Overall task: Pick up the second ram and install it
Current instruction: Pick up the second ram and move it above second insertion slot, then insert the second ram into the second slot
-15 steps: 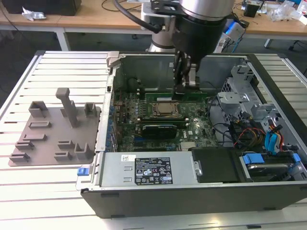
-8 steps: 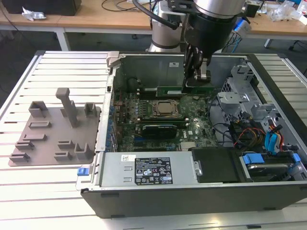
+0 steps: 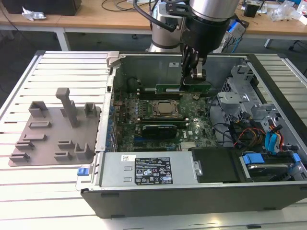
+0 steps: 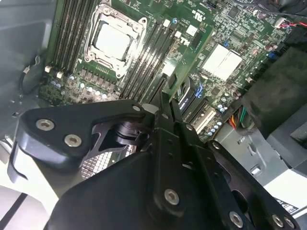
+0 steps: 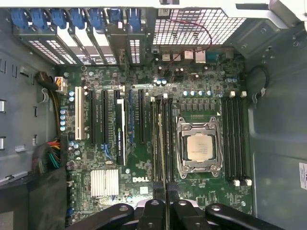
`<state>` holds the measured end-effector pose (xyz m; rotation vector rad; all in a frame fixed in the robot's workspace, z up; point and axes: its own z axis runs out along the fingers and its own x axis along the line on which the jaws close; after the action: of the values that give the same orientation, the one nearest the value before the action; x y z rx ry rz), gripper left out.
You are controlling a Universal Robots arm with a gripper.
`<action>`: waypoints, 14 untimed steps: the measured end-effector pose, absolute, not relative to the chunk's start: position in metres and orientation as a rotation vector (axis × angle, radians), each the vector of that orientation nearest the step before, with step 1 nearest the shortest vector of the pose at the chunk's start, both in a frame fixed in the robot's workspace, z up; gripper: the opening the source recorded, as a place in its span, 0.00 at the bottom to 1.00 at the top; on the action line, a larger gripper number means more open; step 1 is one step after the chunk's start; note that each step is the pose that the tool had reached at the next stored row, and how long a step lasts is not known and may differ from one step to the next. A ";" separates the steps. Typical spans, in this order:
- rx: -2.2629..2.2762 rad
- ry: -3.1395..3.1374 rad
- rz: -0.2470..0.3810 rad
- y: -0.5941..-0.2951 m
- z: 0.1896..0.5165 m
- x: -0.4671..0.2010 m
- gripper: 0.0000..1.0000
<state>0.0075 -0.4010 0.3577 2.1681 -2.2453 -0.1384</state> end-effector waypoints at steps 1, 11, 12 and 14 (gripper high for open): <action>2.168 -2.245 -0.138 -0.401 0.358 0.008 0.13; 2.168 -2.245 -0.138 -0.401 0.357 0.007 0.13; 2.168 -2.246 -0.139 -0.401 0.357 0.007 0.13; 2.168 -2.245 -0.139 -0.401 0.350 0.006 0.13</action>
<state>0.0063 -0.4010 0.3501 2.1682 -2.2453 -0.1385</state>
